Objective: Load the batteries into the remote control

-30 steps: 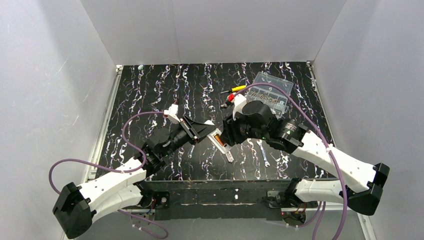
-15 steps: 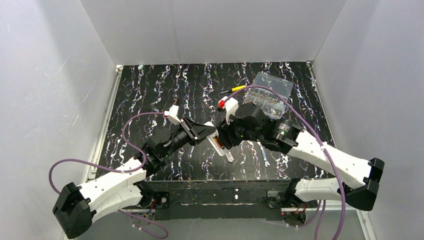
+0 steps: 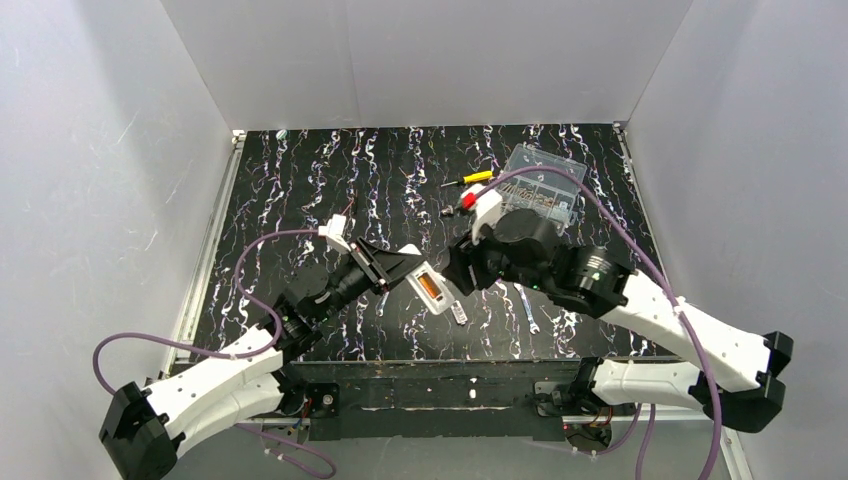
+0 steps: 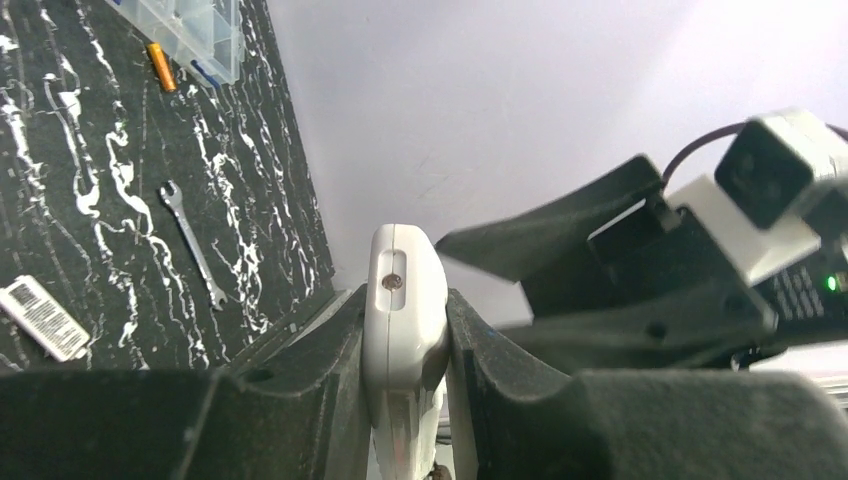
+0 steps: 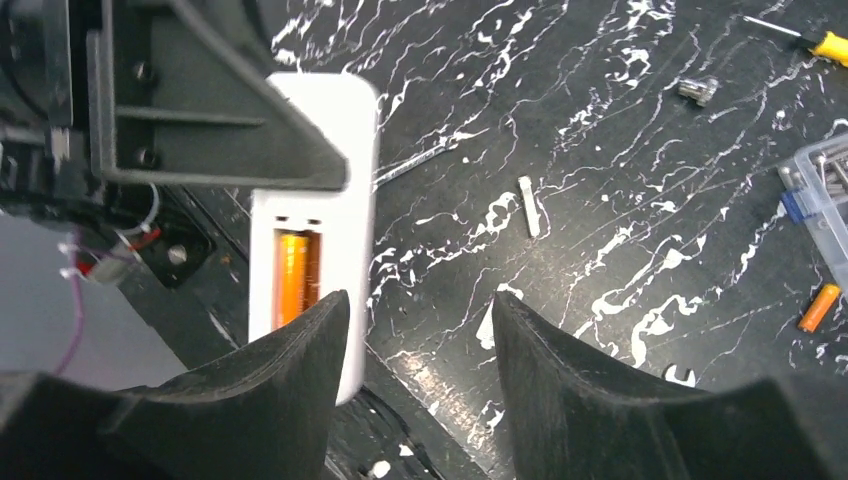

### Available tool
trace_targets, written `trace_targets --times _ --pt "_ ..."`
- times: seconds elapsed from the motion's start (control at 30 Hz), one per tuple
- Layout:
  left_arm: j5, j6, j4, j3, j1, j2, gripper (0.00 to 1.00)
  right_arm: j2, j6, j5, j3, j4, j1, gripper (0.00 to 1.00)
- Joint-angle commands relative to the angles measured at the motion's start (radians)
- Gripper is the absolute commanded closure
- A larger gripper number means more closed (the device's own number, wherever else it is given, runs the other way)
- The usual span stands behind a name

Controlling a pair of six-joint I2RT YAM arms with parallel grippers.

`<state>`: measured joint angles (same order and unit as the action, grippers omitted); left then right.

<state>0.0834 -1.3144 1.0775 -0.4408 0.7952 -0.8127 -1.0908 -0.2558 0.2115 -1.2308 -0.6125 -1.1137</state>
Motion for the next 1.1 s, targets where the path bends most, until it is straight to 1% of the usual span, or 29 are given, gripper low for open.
trace_targets --times 0.0,0.23,0.37,0.43,0.5,0.7,0.83,1.07 --pt "-0.018 0.030 -0.002 0.041 0.002 0.083 1.00 0.071 -0.086 -0.052 -0.020 0.020 0.093 0.37" --pt "-0.026 0.038 -0.008 0.045 0.002 0.087 1.00 0.101 -0.134 -0.173 0.040 0.057 0.110 0.36" --pt "-0.043 0.041 -0.024 0.040 0.002 0.088 1.00 0.122 -0.124 -0.309 0.070 0.106 0.110 0.34" --pt "-0.058 0.044 -0.055 0.031 0.002 0.091 1.00 0.115 -0.123 -0.337 0.083 0.119 0.107 0.26" --pt "-0.068 0.049 -0.103 0.016 0.002 0.095 1.00 0.095 -0.116 -0.338 0.090 0.118 0.100 0.22" --pt "-0.111 0.050 -0.198 -0.024 0.001 0.103 1.00 0.023 -0.096 -0.313 0.086 0.140 0.056 0.18" --pt "-0.119 0.037 -0.191 -0.027 0.002 0.094 1.00 -0.029 -0.087 -0.305 0.077 0.147 0.035 0.16" --pt "-0.126 0.024 -0.174 -0.031 0.002 0.086 1.00 -0.072 -0.069 -0.253 0.082 0.157 0.012 0.14"
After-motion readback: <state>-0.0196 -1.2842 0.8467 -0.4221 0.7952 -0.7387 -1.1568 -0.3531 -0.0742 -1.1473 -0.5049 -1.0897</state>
